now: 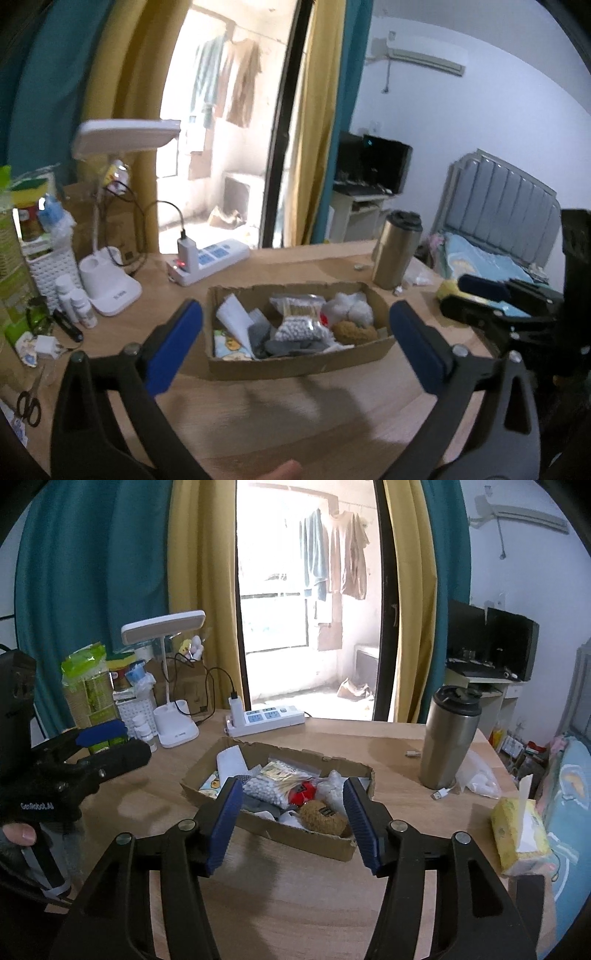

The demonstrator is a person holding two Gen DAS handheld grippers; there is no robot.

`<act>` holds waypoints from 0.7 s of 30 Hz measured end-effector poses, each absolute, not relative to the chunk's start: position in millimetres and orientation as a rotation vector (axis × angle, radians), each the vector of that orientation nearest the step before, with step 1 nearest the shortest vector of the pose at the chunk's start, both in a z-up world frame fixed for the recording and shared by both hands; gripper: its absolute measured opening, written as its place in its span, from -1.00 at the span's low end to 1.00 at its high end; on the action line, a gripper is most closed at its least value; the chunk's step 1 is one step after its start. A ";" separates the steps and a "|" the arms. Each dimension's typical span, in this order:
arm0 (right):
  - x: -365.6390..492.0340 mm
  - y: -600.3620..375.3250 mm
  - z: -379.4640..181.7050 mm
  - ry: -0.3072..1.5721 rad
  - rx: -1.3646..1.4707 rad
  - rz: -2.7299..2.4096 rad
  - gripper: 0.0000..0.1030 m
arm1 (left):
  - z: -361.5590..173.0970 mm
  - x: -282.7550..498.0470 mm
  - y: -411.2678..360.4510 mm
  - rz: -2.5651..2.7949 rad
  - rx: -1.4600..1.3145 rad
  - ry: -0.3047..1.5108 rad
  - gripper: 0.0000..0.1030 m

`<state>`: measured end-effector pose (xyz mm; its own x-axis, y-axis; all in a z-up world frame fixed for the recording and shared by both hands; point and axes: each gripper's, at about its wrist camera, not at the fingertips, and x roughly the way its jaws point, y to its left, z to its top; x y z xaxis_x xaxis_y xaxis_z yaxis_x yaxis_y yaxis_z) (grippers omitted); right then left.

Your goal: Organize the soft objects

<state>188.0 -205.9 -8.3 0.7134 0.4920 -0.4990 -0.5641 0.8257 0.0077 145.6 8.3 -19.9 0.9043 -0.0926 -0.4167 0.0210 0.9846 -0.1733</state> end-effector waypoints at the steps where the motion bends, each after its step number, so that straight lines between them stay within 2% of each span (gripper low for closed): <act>1: 185.2 -207.0 -7.1 0.505 -0.149 0.584 0.17 | -17.4 140.9 9.1 -0.047 -0.170 0.423 0.98; 21: 126.2 -237.0 6.9 0.417 -0.090 0.516 0.19 | 12.2 78.9 -15.7 -0.068 -0.087 0.315 0.98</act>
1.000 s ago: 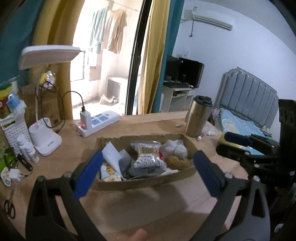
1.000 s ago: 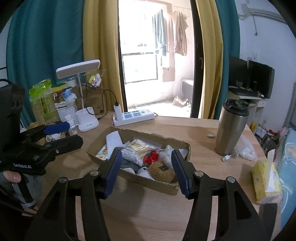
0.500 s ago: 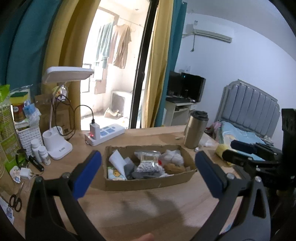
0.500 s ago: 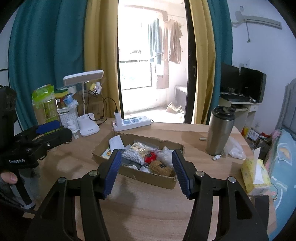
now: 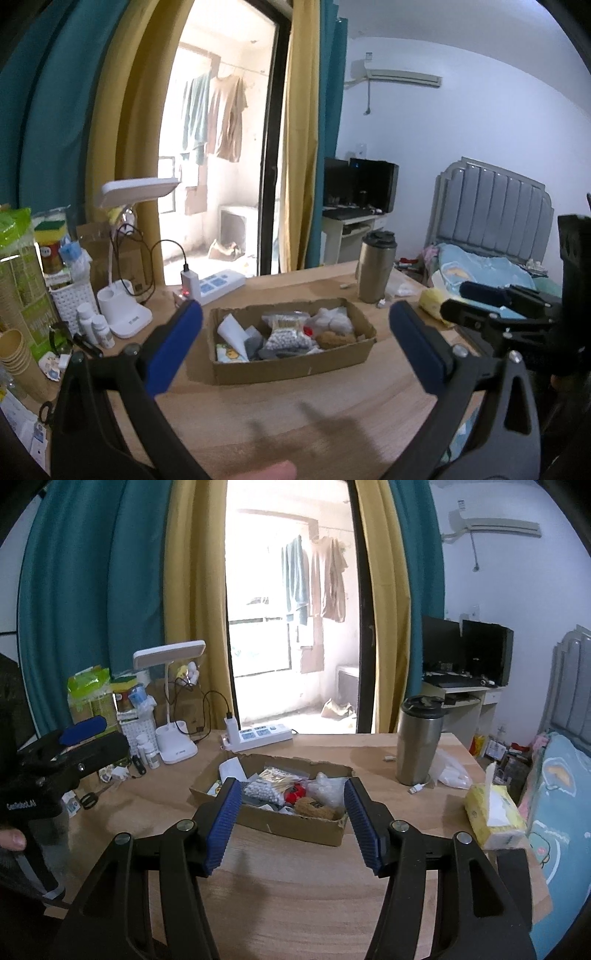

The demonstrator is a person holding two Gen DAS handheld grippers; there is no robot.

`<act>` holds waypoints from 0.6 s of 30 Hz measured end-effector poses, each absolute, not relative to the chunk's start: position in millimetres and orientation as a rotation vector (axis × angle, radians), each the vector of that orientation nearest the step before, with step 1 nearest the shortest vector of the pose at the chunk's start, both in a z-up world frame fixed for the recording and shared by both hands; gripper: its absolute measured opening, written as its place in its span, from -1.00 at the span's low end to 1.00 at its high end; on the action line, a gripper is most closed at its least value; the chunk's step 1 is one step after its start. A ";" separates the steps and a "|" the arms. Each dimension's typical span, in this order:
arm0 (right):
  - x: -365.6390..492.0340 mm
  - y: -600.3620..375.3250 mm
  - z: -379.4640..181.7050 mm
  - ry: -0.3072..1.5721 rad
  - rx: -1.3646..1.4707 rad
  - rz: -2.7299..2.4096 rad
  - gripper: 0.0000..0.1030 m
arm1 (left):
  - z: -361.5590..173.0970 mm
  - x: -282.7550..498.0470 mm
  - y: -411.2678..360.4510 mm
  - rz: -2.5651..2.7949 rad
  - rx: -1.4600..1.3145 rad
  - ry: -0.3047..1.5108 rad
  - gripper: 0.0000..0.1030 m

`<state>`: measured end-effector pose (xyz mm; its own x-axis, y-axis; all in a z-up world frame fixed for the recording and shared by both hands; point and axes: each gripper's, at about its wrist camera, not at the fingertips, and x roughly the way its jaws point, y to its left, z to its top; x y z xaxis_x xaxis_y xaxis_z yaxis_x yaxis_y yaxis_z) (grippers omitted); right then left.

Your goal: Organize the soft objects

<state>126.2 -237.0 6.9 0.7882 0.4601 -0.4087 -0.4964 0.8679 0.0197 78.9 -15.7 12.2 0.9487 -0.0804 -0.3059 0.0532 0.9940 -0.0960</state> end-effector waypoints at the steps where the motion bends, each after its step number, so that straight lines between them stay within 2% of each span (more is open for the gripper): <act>1: 123.3 -239.1 7.5 0.412 -0.086 0.514 0.19 | 12.8 76.7 -17.8 -0.070 -0.084 0.313 0.98; 18: 77.3 -254.9 12.1 0.343 -0.068 0.499 0.23 | 11.7 41.0 -40.2 -0.117 -0.047 0.319 0.98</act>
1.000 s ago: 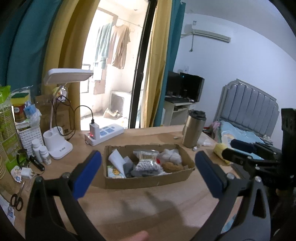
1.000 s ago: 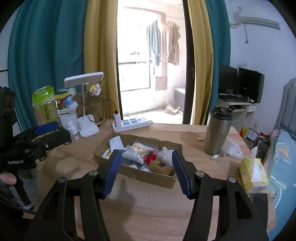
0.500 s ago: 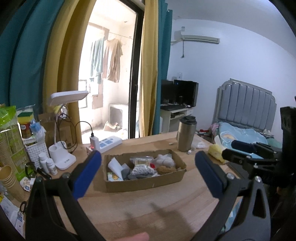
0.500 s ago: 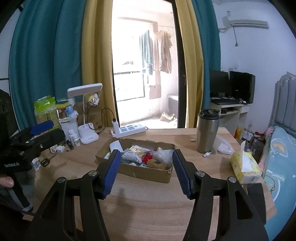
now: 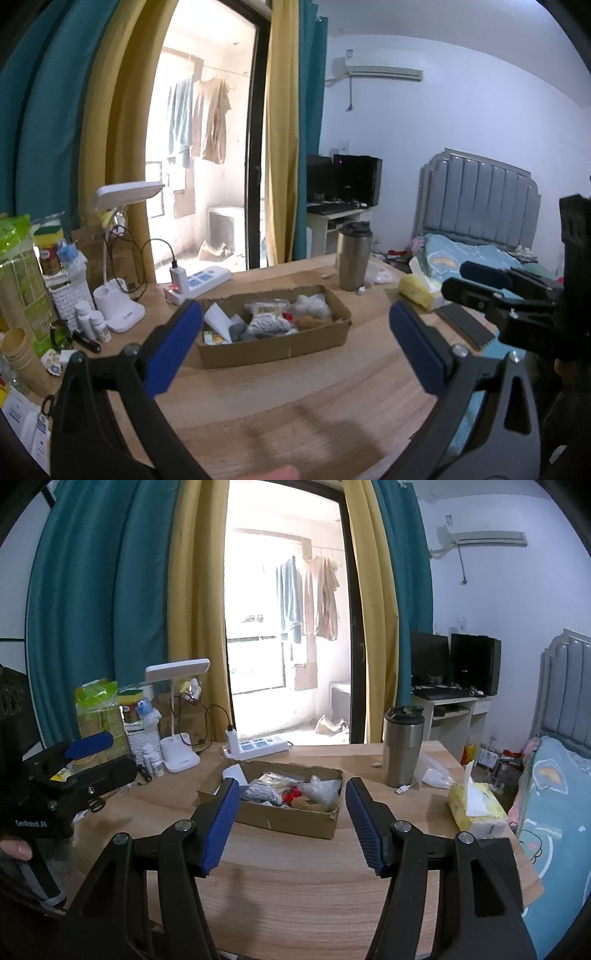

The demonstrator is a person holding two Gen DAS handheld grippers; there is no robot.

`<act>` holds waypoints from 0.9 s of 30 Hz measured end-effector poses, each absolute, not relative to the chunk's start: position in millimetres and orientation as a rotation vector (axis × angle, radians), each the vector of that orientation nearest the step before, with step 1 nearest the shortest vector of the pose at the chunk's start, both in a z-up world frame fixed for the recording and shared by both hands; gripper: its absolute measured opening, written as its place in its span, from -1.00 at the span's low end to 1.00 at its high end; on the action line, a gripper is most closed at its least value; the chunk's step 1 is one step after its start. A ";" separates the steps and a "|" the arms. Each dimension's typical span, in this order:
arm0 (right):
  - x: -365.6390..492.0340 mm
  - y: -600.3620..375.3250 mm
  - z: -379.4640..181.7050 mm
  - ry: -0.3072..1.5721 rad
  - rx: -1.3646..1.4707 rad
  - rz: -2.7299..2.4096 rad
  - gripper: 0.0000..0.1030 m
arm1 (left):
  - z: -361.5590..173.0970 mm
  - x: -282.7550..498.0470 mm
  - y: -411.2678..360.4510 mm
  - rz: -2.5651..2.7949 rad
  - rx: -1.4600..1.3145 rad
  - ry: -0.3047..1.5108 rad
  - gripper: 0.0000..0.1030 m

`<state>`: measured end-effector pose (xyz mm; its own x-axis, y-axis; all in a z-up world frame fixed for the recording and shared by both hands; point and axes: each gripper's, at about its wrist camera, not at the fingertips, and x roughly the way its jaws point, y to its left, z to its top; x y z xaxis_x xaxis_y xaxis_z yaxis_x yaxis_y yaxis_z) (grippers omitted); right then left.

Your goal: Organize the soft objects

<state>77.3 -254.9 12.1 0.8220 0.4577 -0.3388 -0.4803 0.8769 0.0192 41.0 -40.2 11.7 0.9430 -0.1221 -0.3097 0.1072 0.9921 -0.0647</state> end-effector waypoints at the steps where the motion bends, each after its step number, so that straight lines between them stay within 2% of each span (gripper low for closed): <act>1: 75.8 -254.2 12.5 0.340 -0.068 0.504 0.23 | 13.2 37.8 -40.6 -0.118 -0.040 0.312 0.98; 27: 67.7 -247.5 18.3 0.320 -0.080 0.524 0.28 | 18.0 25.1 -31.4 -0.120 -0.072 0.291 0.98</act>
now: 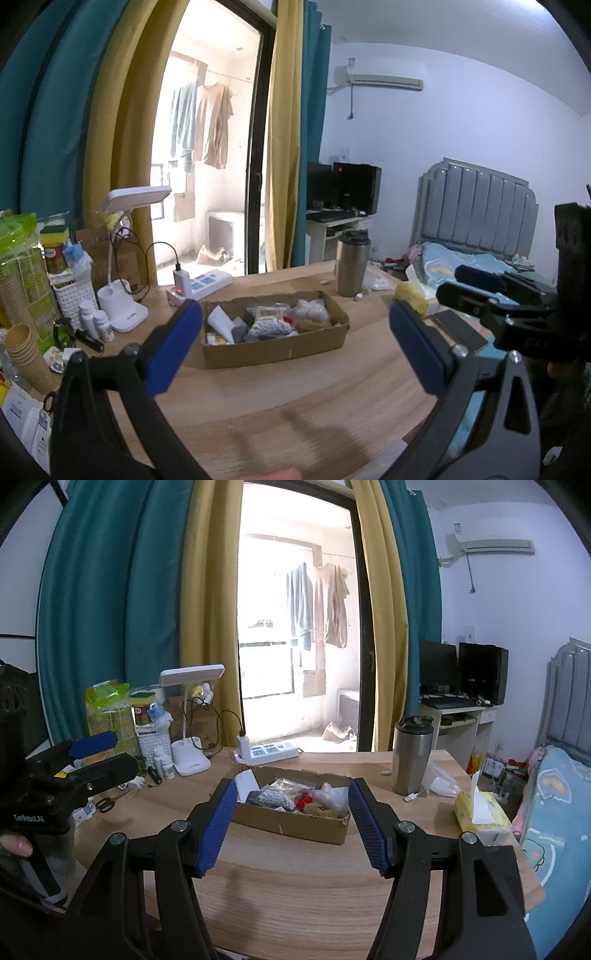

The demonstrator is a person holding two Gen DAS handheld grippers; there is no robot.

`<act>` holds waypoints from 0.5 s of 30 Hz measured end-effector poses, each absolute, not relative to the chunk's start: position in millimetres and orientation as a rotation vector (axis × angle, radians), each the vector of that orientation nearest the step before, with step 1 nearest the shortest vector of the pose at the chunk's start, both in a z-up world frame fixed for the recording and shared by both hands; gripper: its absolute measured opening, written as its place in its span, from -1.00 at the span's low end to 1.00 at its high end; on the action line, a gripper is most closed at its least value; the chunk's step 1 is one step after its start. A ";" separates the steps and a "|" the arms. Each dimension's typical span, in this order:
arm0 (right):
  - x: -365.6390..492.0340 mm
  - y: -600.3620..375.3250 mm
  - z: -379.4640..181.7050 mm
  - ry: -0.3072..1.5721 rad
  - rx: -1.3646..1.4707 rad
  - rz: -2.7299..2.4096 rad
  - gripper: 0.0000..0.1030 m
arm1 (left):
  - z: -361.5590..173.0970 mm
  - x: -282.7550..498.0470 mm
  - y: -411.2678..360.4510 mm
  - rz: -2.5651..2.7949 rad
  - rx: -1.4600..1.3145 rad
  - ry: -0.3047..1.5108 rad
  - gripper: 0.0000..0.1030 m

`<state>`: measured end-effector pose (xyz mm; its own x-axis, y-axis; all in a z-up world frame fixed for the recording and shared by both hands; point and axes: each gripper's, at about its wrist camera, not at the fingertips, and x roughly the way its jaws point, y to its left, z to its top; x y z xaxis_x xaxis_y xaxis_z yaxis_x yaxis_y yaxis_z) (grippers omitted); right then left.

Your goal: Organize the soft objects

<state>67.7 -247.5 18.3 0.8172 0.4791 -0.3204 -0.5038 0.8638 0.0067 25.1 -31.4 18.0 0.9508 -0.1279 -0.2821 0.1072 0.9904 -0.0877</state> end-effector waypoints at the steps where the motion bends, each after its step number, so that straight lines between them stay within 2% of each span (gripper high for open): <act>1: 67.5 -247.5 18.2 0.321 -0.079 0.525 0.28 | 18.1 25.0 -30.5 -0.120 -0.075 0.290 0.98; 15: 67.1 -244.2 17.8 0.324 -0.082 0.536 0.29 | 17.8 22.7 -29.5 -0.120 -0.080 0.294 0.98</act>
<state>67.1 -244.2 17.8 0.8100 0.4884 -0.3245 -0.5142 0.8576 0.0073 22.7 -29.5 17.8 0.9501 -0.1294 -0.2839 0.1061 0.9897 -0.0959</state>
